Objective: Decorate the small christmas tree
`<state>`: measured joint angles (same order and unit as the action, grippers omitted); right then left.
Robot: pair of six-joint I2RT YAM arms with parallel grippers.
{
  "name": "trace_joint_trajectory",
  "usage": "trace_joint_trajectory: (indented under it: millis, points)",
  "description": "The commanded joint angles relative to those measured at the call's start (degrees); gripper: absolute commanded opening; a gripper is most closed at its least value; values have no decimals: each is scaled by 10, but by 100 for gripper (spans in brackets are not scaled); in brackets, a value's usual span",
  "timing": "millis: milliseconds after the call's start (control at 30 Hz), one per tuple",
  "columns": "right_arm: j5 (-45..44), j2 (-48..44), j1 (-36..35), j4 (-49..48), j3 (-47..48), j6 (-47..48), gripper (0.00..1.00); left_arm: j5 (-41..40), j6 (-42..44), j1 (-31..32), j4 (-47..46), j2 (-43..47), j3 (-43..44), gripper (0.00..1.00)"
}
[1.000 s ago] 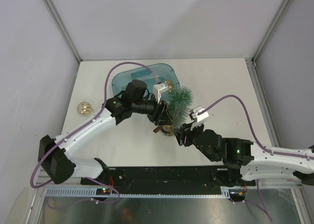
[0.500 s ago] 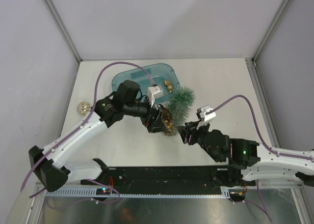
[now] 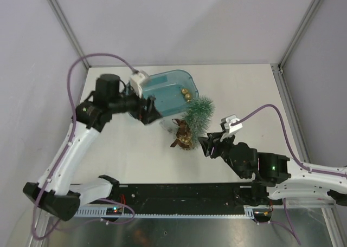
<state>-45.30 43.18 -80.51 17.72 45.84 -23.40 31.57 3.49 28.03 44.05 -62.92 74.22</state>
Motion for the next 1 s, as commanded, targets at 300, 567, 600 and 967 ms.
trace_joint_trajectory:
  millis: [300, 567, 600, 967]
  points:
    - [-21, -12, 15, -10, 45, 16, 48, -102, 128, -187, 3, -352, 171, 100]
    - [-28, -13, 19, 14, 57, 7, 48, -212, 167, -187, -27, -494, 223, 99]
    - [-29, -14, 20, 16, 58, 5, 48, -220, 172, -187, -28, -499, 224, 97]
    - [-12, -11, 42, 23, 58, 0, 48, -209, 191, -186, -37, -537, 198, 65]
